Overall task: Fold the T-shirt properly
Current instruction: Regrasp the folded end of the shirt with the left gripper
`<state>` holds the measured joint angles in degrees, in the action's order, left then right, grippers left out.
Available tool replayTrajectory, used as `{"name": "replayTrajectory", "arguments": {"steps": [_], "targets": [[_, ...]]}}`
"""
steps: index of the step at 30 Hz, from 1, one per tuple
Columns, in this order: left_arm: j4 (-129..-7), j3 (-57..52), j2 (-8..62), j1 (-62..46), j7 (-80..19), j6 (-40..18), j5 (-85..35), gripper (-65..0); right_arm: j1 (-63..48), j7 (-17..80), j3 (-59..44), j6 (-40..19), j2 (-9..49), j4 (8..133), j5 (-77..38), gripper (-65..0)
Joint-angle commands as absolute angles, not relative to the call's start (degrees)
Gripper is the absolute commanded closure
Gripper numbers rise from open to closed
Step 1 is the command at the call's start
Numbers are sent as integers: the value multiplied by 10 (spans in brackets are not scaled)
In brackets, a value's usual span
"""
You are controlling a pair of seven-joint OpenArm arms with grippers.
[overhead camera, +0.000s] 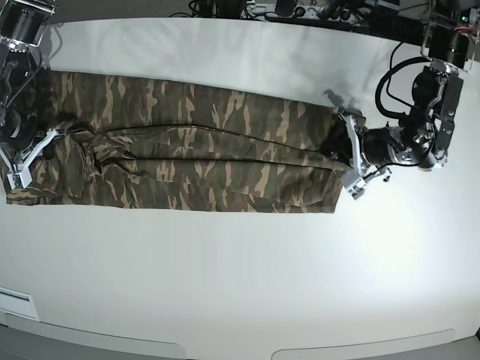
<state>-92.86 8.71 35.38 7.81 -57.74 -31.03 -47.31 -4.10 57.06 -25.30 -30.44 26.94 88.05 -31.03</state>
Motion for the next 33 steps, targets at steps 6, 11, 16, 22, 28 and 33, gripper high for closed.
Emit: {"name": "replayTrajectory", "arguments": {"steps": [6, 11, 16, 22, 28, 33], "targets": [[-936, -70, 358, 80, -570, -253, -514, -173, -32, 562, -259, -310, 284, 889, -317, 0], [-882, -139, 342, 55, -574, -208, -536, -350, -32, 567, -259, -304, 284, 889, -317, -19], [-806, -140, 317, 56, -603, -194, -566, -350, -32, 567, -259, -304, 284, 889, -317, -19], [-781, -139, 288, 56, -619, -207, -606, -349, -32, 566, -259, -304, 284, 889, -317, -19], [-781, -99, 278, 56, -630, -225, -639, -349, -32, 566, -259, -303, 284, 889, -317, -19], [-781, -86, 266, 60, -617, -225, -638, -349, -32, 569, -259, -294, 284, 889, -317, -19]]}}
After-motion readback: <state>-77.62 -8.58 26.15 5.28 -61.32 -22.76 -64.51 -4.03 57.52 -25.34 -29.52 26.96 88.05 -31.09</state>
